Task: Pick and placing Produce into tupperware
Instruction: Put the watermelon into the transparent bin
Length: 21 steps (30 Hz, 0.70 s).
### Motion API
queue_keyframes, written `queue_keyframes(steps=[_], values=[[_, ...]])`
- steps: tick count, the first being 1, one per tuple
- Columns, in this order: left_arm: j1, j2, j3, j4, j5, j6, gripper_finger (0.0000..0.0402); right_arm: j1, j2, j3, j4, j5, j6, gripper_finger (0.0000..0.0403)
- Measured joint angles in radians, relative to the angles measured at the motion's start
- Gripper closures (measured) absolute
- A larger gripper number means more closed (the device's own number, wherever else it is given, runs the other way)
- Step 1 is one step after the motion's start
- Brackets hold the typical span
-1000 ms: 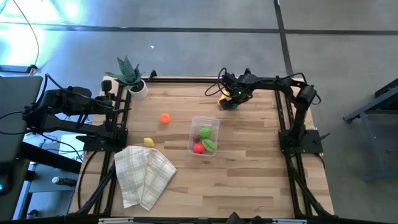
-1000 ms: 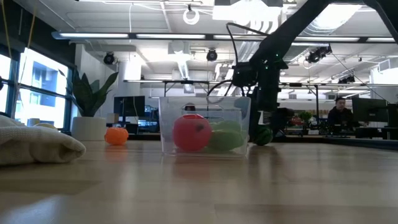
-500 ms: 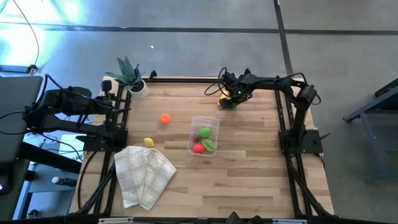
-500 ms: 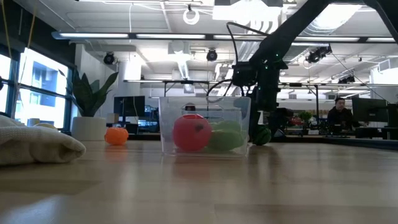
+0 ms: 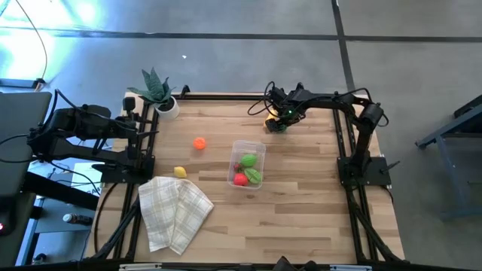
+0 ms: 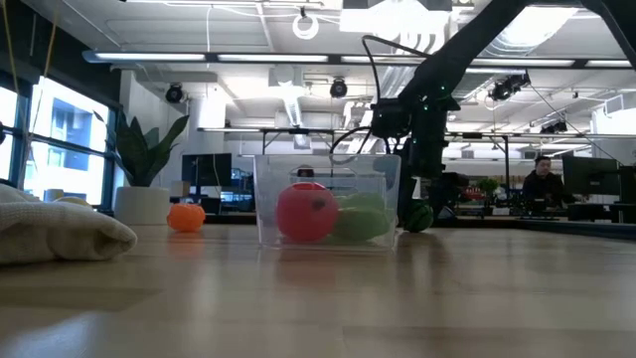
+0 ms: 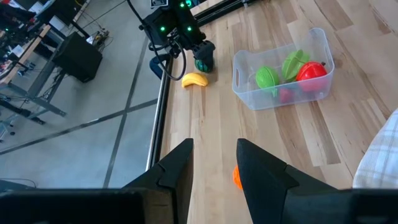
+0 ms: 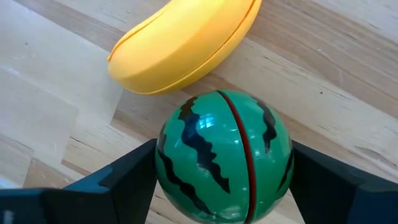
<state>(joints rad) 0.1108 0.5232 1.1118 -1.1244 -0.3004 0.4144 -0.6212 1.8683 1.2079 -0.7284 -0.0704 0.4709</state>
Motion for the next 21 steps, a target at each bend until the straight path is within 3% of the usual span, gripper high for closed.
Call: queue_keyframes(steps=[11, 21], values=[[0.000, 0.000, 0.000, 0.000, 0.000, 0.000, 0.0289, 0.000, -0.059, 0.000, -0.010, 0.000, 0.003, 0.0115], [0.000, 0.000, 0.000, 0.000, 0.000, 0.000, 0.0289, 0.034, -0.258, 0.000, 0.005, -0.007, 0.027, 0.0116]])
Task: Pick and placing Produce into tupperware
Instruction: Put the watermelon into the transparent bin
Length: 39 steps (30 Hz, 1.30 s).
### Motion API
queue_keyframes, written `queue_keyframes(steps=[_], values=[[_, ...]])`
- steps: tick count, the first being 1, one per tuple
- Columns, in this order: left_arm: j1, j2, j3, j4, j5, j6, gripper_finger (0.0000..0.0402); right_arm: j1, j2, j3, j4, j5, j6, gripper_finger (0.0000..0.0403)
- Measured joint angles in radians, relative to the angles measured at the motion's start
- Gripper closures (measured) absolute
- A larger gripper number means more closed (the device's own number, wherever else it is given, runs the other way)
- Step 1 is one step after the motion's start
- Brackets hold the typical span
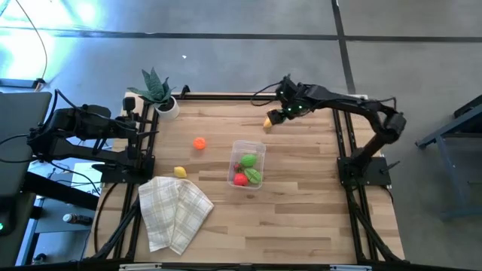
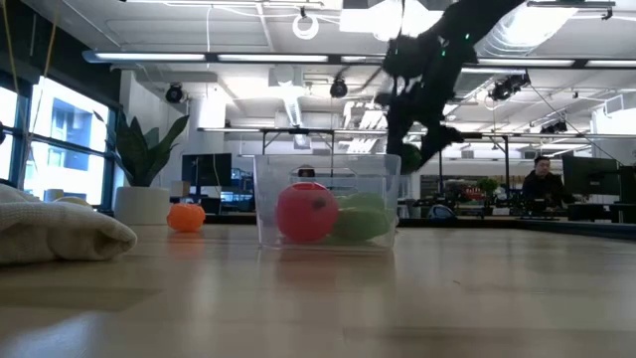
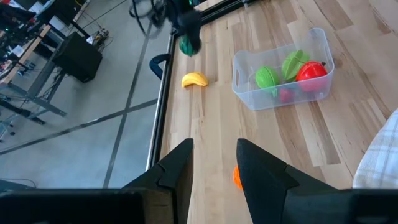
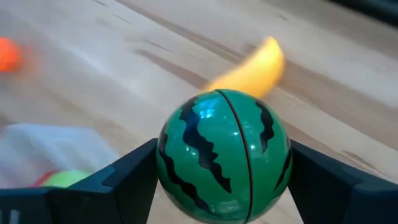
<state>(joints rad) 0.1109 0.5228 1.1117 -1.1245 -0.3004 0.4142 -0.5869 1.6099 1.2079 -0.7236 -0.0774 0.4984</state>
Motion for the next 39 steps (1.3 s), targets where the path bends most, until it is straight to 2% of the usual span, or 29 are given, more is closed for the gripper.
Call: queue_keyframes(steps=[7, 21, 29, 39], values=[[0.000, 0.000, 0.000, 0.000, 0.000, 0.000, 0.0289, 0.113, -0.107, 0.001, 0.093, -0.004, -0.007, 0.0116], [0.000, 0.000, 0.000, 0.000, 0.000, 0.000, 0.0289, 0.355, -0.091, 0.001, 0.268, -0.002, -0.060, 0.0116], [0.000, 0.000, 0.000, 0.000, 0.000, 0.000, 0.0289, 0.431, -0.080, 0.002, 0.257, 0.016, -0.214, 0.0116], [0.000, 0.000, 0.000, 0.000, 0.000, 0.000, 0.0289, 0.477, 0.023, 0.002, 0.186, 0.017, -0.306, 0.0116]])
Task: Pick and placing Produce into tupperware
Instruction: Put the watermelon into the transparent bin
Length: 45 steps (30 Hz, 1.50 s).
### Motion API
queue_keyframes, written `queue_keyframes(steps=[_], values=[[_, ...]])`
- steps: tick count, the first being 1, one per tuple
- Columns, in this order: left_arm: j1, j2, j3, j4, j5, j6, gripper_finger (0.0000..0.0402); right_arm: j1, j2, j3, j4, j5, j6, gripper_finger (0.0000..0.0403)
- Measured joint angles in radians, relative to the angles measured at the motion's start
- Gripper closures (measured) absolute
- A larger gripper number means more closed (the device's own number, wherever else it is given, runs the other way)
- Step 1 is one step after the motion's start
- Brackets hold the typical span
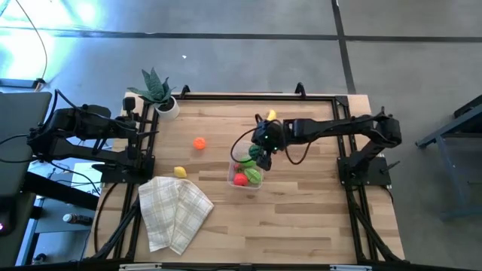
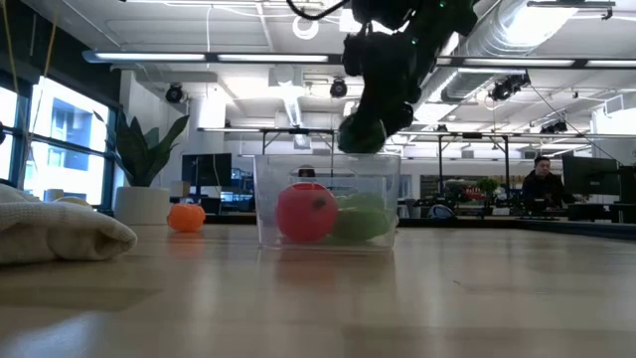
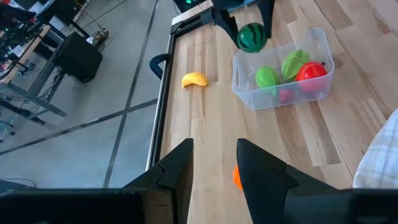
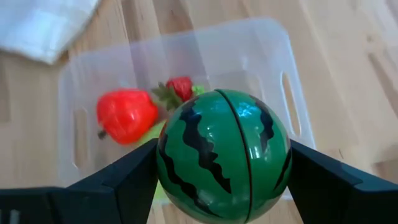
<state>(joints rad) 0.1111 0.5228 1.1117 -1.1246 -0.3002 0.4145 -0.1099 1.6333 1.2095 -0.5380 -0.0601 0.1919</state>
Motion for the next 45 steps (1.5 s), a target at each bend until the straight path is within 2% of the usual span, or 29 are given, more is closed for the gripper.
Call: queue_keyframes(steps=[10, 28, 38, 45], values=[[0.000, 0.000, 0.000, 0.000, 0.000, 0.000, 0.0289, 0.027, 0.041, -0.001, -0.053, 0.003, -0.080, 0.0116], [0.000, 0.000, 0.000, 0.000, 0.000, 0.000, 0.0289, 0.054, 0.135, -0.001, 0.003, -0.018, -0.159, 0.0116], [0.000, 0.000, 0.000, 0.000, 0.000, 0.000, 0.0289, 0.054, 0.136, -0.001, 0.022, -0.020, -0.217, 0.0116], [0.000, 0.000, 0.000, 0.000, 0.000, 0.000, 0.0289, 0.054, 0.161, -0.002, 0.013, -0.058, -0.243, 0.0116]])
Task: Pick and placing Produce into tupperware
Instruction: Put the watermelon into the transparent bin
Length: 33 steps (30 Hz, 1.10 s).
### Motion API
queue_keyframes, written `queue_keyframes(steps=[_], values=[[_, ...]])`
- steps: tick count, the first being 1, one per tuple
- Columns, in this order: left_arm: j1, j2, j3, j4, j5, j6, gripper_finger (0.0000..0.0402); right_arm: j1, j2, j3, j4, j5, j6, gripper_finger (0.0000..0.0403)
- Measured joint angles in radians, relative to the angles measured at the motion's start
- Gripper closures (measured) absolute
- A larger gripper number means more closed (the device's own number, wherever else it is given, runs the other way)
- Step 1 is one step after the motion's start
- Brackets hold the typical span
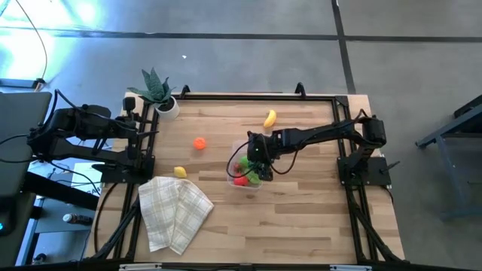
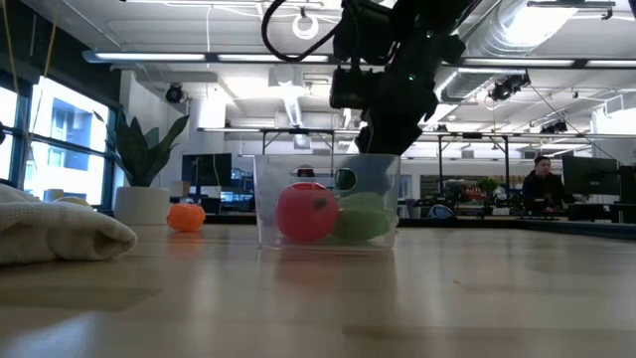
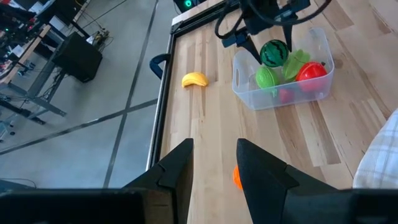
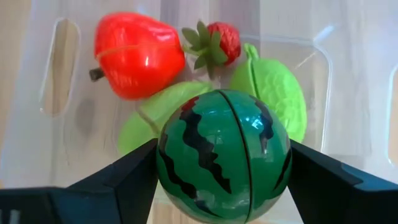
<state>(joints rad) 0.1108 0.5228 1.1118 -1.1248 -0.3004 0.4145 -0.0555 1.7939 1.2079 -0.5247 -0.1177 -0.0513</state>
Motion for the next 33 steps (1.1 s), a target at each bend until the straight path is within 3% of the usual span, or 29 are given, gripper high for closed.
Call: queue_keyframes(steps=[33], values=[[0.000, 0.000, 0.000, 0.000, 0.000, 0.000, 0.0289, 0.011, 0.021, 0.000, 0.040, -0.049, 0.015, 0.0104]])
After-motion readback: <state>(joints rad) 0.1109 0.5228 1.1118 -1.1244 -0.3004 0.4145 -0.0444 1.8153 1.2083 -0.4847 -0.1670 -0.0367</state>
